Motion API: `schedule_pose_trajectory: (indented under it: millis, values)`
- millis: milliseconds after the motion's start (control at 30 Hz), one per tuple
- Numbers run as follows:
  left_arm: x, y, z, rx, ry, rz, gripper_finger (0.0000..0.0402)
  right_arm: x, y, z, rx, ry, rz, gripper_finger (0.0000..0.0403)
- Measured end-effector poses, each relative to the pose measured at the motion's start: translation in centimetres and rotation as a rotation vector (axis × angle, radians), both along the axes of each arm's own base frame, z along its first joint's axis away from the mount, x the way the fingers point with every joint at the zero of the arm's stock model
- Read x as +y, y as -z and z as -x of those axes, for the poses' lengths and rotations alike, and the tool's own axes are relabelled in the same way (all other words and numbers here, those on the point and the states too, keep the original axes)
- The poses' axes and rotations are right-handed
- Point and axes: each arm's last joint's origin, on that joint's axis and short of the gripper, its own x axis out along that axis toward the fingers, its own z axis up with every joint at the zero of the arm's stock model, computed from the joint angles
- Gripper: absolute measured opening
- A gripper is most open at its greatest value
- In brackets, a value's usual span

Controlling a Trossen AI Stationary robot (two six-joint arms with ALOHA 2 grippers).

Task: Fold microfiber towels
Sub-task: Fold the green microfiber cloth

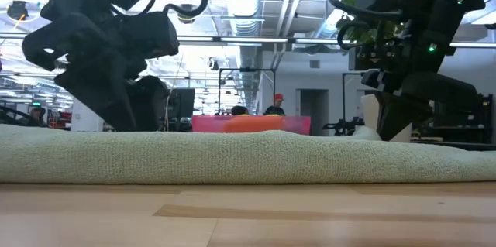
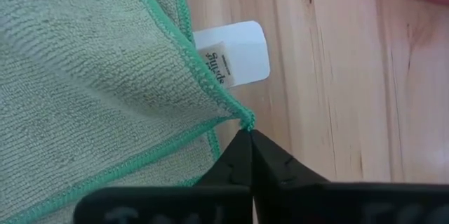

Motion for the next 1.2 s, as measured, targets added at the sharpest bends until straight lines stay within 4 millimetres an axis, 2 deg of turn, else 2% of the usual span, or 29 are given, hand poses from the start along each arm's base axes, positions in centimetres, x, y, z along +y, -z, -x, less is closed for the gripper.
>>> schedule_pose_trajectory:
  millis: [133, 433, 733, 900, 1033, 1200]
  values:
    - [0.1, 0.0, 0.0, -0.002, -0.012, -0.017, 0.0255, 0.0, 0.0, 0.0, 0.000, 0.000, 0.000, 0.0029]
    - [0.1, 0.0, 0.0, 0.000, -0.020, -0.014, 0.0113, 0.0, 0.0, 0.0, 0.000, 0.000, 0.000, 0.0013]
    - [0.1, 0.0, 0.0, 0.013, -0.046, 0.000, 0.0015, 0.0, 0.0, 0.0, 0.000, 0.000, 0.000, 0.0029]
    - [-0.1, -2.0, -0.6, 0.102, -0.075, -0.007, 0.0006, 0.0, 0.0, 0.0, 0.000, 0.000, 0.000, 0.0015]
    - [-0.6, -4.0, -0.8, 0.169, -0.076, -0.081, 0.0002, 0.0, 0.0, 0.0, 0.000, 0.001, 0.000, 0.0021]
    - [-1.0, -4.0, -0.4, 0.175, -0.089, -0.155, 0.0004, 0.0, 0.0, 0.0, -0.003, 0.010, -0.003, 0.0030]
